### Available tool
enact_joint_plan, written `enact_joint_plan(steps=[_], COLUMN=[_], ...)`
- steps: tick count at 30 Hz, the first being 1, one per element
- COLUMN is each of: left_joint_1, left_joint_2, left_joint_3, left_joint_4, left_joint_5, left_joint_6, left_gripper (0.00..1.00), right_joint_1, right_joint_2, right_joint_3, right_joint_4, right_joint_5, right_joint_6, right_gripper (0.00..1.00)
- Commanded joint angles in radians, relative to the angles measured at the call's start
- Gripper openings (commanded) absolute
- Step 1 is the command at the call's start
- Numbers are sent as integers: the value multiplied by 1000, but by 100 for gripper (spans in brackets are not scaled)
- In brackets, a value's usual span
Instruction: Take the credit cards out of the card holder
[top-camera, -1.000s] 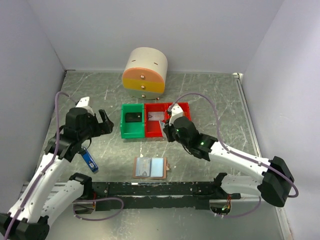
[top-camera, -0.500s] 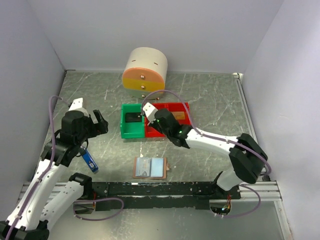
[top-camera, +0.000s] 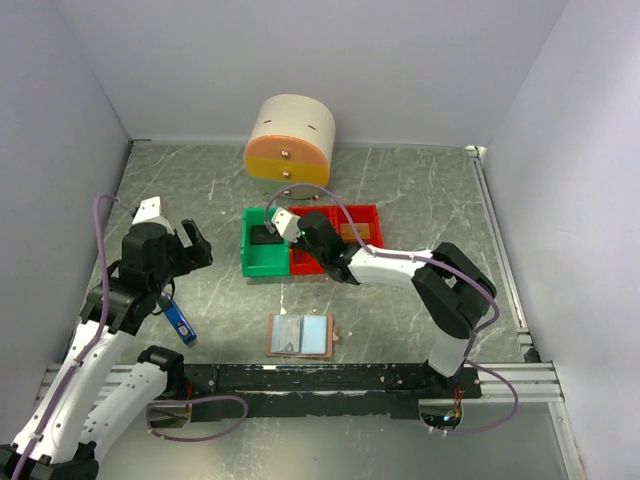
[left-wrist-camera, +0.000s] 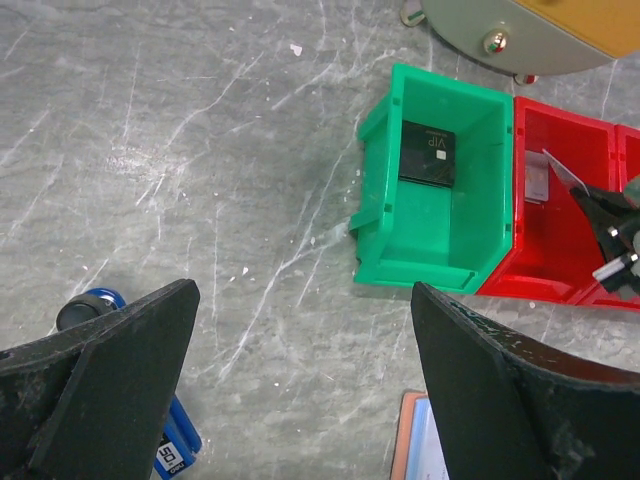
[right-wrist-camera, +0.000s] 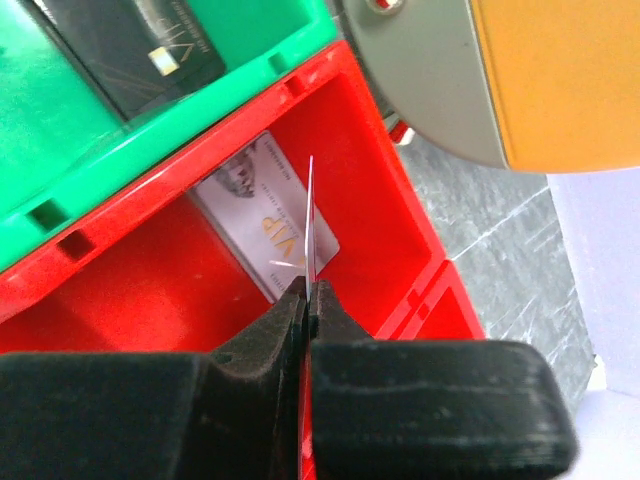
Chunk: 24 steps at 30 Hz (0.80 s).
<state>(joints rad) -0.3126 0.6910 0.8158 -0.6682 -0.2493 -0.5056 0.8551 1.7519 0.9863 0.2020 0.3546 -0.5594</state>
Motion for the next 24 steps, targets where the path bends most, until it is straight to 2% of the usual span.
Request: enact_joint_plan(steps=[1,12,18,24], left_joint_1=[7,7,16,48], left_joint_2=[-48,-54,-49,-32], left_joint_3=[1,1,-4,-5], left_joint_4=[-2,0,11,19], left_joint_5=[-41,-43,-21,16], left_joint_6=[-9,-8,1,13], left_gripper=[100,99,99,100], right_joint_1=[-24,-41,-46,-48], right_joint_2=[52,156,183,225], right_joint_3=[55,87,86,107], right_joint_4=[82,135,157,139], right_joint_5=[8,42,-9,7], right_joint_6=[-66,-122,-172,-191], right_gripper=[0,0,0,2])
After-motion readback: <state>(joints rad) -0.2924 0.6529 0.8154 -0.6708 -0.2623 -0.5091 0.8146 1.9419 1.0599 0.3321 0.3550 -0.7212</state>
